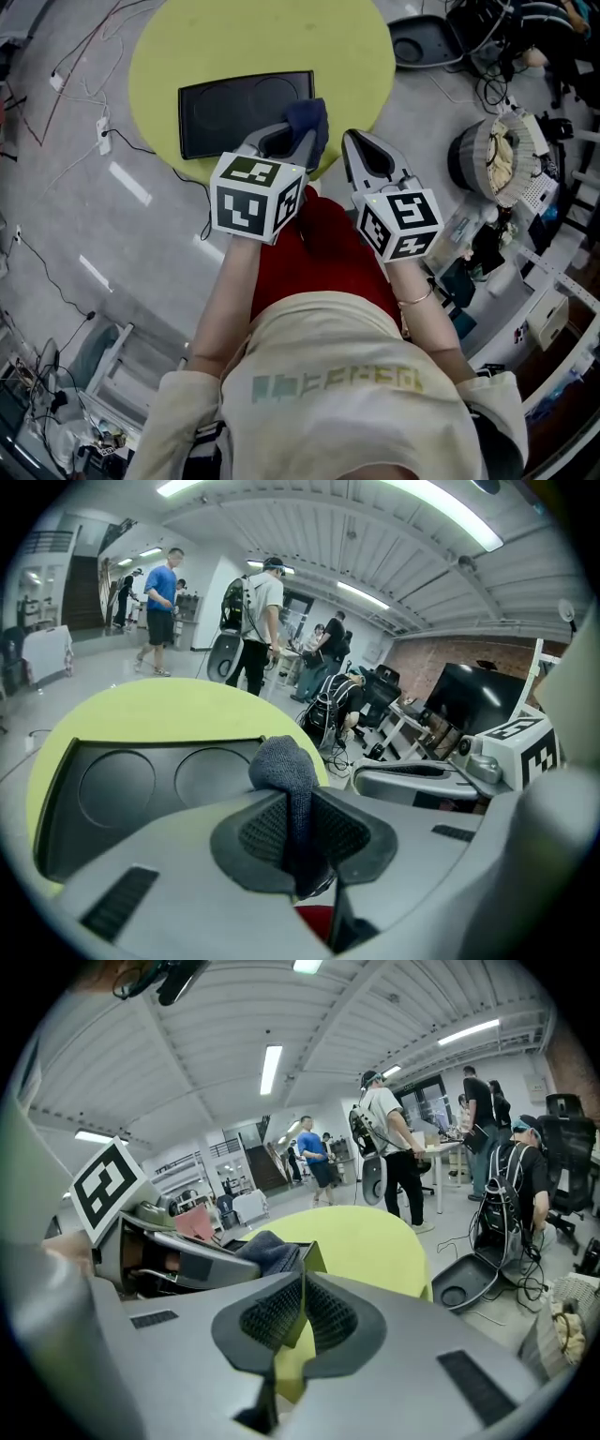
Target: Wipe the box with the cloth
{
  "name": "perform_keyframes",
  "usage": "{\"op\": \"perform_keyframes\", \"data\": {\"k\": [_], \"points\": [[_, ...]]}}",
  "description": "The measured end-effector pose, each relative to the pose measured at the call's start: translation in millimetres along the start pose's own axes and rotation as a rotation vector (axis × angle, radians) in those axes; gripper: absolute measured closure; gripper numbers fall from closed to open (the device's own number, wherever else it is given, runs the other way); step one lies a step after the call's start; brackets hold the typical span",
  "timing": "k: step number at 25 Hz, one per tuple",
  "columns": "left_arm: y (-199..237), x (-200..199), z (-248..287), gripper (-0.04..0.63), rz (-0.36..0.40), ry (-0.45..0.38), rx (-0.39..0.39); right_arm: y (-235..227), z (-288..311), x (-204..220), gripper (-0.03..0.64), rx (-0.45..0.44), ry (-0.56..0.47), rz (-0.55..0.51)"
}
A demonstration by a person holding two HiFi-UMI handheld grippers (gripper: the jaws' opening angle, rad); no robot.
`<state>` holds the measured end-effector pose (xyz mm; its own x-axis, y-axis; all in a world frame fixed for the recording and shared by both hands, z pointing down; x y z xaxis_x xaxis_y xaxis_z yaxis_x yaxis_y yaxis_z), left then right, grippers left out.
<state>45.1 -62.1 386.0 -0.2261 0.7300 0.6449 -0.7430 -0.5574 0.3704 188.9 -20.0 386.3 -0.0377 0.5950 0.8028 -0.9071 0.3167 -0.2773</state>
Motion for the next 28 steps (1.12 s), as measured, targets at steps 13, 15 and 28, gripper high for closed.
{"op": "perform_keyframes", "data": {"k": [13, 15, 28], "points": [[62, 36, -53, 0.531, 0.001, -0.005, -0.096, 69, 23, 8, 0.578, -0.018, 0.038, -0.056], [71, 42, -64, 0.531, -0.009, -0.01, -0.112, 81, 27, 9, 0.578, -0.029, 0.043, -0.065], [132, 85, -139, 0.531, -0.065, -0.034, -0.23, 161, 46, 22, 0.578, -0.085, 0.08, -0.131]]}}
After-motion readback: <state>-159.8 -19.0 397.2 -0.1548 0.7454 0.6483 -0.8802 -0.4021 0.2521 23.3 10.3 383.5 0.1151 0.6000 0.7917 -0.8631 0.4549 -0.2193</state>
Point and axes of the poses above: the fingertips, and each gripper's own axes: z forward along the fingers, y to its left, x out of its underside, the point moved 8 cm from there along -z, backward along the fingers, and after that the axes turned 2 degrees about y, right-handed, at the moved point
